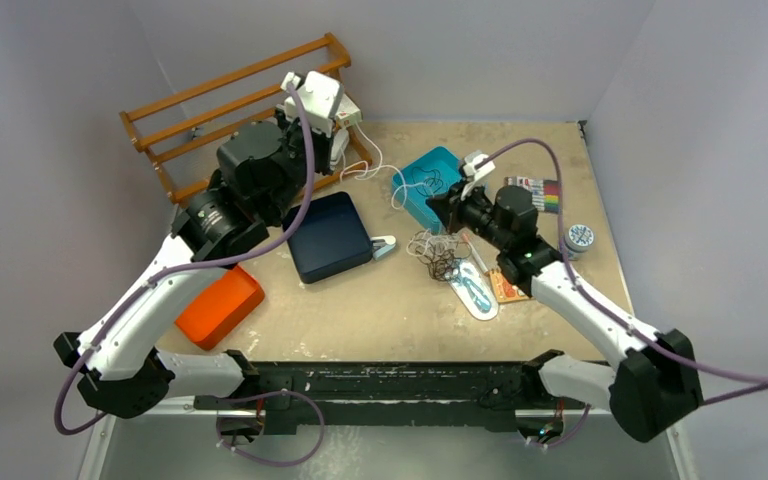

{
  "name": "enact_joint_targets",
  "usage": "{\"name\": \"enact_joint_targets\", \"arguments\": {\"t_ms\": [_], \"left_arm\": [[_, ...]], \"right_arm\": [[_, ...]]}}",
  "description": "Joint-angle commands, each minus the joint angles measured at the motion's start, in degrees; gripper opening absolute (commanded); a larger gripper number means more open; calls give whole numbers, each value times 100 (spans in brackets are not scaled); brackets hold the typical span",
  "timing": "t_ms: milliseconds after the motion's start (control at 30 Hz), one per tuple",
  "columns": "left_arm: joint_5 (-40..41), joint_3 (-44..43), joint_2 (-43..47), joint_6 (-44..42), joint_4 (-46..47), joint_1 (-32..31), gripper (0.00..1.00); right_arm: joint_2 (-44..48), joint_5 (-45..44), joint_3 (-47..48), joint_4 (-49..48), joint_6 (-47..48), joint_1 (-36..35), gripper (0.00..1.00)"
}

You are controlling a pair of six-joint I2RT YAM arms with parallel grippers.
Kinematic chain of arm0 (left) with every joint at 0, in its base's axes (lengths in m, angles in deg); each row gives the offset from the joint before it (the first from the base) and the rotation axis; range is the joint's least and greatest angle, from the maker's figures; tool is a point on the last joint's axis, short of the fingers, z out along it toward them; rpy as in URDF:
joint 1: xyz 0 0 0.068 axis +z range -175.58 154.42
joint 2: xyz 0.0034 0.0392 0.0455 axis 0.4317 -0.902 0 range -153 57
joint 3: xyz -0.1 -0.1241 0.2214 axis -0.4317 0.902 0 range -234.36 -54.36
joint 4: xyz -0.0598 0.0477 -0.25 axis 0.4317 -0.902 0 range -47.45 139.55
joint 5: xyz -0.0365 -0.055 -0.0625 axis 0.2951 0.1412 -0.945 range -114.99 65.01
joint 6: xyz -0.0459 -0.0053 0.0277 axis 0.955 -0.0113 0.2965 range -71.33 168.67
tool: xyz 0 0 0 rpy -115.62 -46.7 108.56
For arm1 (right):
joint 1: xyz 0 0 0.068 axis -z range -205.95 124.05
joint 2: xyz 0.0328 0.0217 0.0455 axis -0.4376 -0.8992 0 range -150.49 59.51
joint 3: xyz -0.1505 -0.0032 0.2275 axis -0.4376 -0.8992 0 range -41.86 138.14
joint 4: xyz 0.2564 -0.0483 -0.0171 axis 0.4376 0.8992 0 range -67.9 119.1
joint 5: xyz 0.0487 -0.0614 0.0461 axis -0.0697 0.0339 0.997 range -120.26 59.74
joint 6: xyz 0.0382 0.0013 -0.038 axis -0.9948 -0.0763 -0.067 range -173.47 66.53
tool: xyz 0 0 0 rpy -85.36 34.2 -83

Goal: Untangle the cables

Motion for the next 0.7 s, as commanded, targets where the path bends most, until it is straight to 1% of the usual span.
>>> {"name": "enact_joint_targets", "arguments": {"t_ms": [0,100,233,400,667], "left_arm": [[147,233,81,203,452,23,0],[157,357,65,237,533,29,0],[139,498,59,291,609,25,0],[111,698,69,346,702,23,0],[-71,1017,63,511,860,27,0]], "right_arm": [[579,-513,738,1033,-14,16,0],[836,-629,1087,1335,-35,16,0],[1058,-770,1562,1499,18,11,0],[1107,-1093,2218,1704,299,16,0],[1031,-1458,3013,1790,619,12,0]]}}
